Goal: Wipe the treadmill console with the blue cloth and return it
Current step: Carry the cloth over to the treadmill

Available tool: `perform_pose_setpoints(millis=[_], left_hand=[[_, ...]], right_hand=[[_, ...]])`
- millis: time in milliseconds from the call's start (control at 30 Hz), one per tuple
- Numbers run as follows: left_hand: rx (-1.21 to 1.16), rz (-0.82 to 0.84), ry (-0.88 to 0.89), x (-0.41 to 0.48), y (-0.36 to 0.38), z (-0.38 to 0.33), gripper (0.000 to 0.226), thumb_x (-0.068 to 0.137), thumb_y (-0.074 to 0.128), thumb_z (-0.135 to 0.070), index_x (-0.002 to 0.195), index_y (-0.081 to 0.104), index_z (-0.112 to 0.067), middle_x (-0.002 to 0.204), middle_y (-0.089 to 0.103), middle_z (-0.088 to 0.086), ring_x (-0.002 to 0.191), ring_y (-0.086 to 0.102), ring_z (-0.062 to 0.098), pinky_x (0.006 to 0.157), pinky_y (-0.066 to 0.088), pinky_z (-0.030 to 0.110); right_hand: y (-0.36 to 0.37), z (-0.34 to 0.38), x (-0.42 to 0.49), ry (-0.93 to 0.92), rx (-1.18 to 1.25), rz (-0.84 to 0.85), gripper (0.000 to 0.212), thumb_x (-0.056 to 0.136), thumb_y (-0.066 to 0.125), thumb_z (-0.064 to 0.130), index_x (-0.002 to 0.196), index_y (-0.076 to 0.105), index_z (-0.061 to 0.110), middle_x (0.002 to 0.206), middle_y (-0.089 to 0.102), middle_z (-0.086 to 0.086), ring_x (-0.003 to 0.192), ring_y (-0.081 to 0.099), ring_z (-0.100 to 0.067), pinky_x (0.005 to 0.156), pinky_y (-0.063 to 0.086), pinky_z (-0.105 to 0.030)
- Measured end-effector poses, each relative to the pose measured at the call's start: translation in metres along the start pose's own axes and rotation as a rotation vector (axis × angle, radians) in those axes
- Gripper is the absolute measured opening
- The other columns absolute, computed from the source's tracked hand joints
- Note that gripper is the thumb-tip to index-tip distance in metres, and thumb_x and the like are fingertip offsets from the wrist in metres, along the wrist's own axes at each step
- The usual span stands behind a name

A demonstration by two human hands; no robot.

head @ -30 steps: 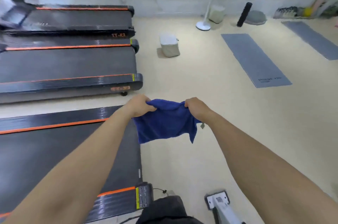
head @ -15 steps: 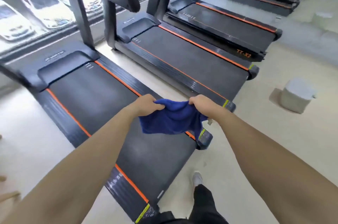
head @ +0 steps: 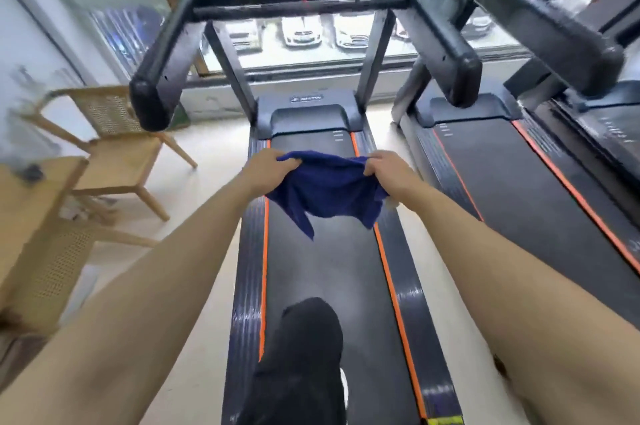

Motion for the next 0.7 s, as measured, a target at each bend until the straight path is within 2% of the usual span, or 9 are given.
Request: perform_pose_setpoints(millis=[100, 167, 233, 300, 433, 500, 567, 633, 700], left_hand=[[-0.036, -0.078, -0.025, 0.047, -0.019, 0.000, 0.034, 0.100, 0.048, -0.035, 0.078, 0.061, -0.012, 0.080, 0.064, 0.006, 0.078, 0.058, 0.026, 0.071, 0.045, 0.037], [-0.059, -0.106, -0.048, 0.086, -0.033, 0.002, 0.036, 0.100, 0.048, -0.035, 0.080, 0.057, -0.007, 0.076, 0.058, 0.006, 0.072, 0.052, 0.024, 0.065, 0.039, 0.035], [-0.104, -0.118, -0.072, 0.129, -0.049, 0.005, 0.043, 0.095, 0.048, -0.039, 0.088, 0.059, 0.002, 0.079, 0.057, 0.008, 0.072, 0.049, 0.023, 0.066, 0.037, 0.035], [-0.146, -0.099, -0.109, 0.171, -0.068, 0.005, 0.051, 0.089, 0.046, -0.043, 0.100, 0.063, 0.004, 0.086, 0.062, 0.011, 0.074, 0.052, 0.023, 0.069, 0.040, 0.035], [-0.180, -0.034, -0.182, 0.237, -0.122, -0.010, 0.051, 0.089, 0.048, -0.045, 0.102, 0.066, 0.001, 0.099, 0.070, 0.020, 0.078, 0.057, 0.024, 0.071, 0.046, 0.036], [-0.176, -0.032, -0.189, 0.263, -0.156, -0.027, 0.051, 0.087, 0.048, -0.047, 0.094, 0.064, 0.000, 0.090, 0.068, 0.017, 0.076, 0.056, 0.025, 0.072, 0.046, 0.037], [-0.180, -0.040, -0.194, 0.284, -0.189, -0.049, 0.038, 0.094, 0.051, -0.040, 0.083, 0.059, -0.004, 0.078, 0.062, 0.010, 0.072, 0.052, 0.024, 0.067, 0.042, 0.036], [-0.181, -0.053, -0.207, 0.306, -0.217, -0.066, 0.031, 0.098, 0.051, -0.032, 0.081, 0.059, -0.007, 0.078, 0.061, 0.009, 0.071, 0.051, 0.022, 0.064, 0.039, 0.034], [-0.174, -0.062, -0.219, 0.332, -0.241, -0.082, 0.035, 0.098, 0.052, -0.032, 0.087, 0.064, -0.001, 0.082, 0.065, 0.015, 0.071, 0.052, 0.022, 0.064, 0.039, 0.033]], right_hand=[[-0.001, 0.017, 0.064, -0.087, -0.076, 0.044, 0.011, 0.071, 0.050, 0.011, 0.081, 0.050, 0.015, 0.072, 0.051, -0.004, 0.067, 0.049, -0.025, 0.058, 0.037, -0.030], [-0.003, 0.034, 0.113, -0.132, -0.100, 0.063, 0.013, 0.078, 0.048, 0.004, 0.083, 0.051, 0.015, 0.074, 0.053, -0.004, 0.069, 0.050, -0.025, 0.056, 0.038, -0.029], [-0.003, 0.056, 0.162, -0.155, -0.076, 0.077, 0.016, 0.081, 0.048, 0.003, 0.080, 0.052, 0.018, 0.073, 0.053, -0.002, 0.068, 0.051, -0.024, 0.053, 0.038, -0.027], [-0.003, 0.078, 0.212, -0.112, -0.027, 0.085, 0.018, 0.082, 0.051, 0.005, 0.081, 0.056, 0.022, 0.075, 0.055, -0.002, 0.065, 0.051, -0.022, 0.050, 0.039, -0.025], [-0.015, 0.139, 0.287, -0.048, -0.139, 0.163, 0.008, 0.085, 0.053, 0.009, 0.082, 0.060, 0.011, 0.074, 0.054, -0.007, 0.064, 0.048, -0.024, 0.050, 0.038, -0.024], [-0.028, 0.174, 0.312, -0.062, -0.258, 0.187, 0.016, 0.088, 0.051, 0.014, 0.072, 0.055, 0.011, 0.072, 0.054, -0.009, 0.063, 0.049, -0.026, 0.049, 0.038, -0.027], [-0.045, 0.210, 0.335, -0.084, -0.306, 0.195, 0.023, 0.092, 0.050, 0.018, 0.071, 0.052, 0.009, 0.069, 0.055, -0.010, 0.062, 0.050, -0.027, 0.050, 0.039, -0.029], [-0.064, 0.242, 0.357, -0.116, -0.350, 0.179, 0.024, 0.095, 0.049, 0.022, 0.076, 0.058, 0.008, 0.070, 0.060, -0.007, 0.063, 0.054, -0.025, 0.053, 0.041, -0.030], [-0.083, 0.273, 0.382, -0.156, -0.351, 0.153, 0.024, 0.096, 0.048, 0.022, 0.079, 0.061, 0.013, 0.071, 0.062, -0.003, 0.063, 0.057, -0.021, 0.053, 0.041, -0.028]])
Point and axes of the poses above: each hand's wrist, its own x-axis towards the middle knuckle, its own y-axis out of the palm, z = x × y, the point moved 4 cm from there along x, towards the middle knuckle
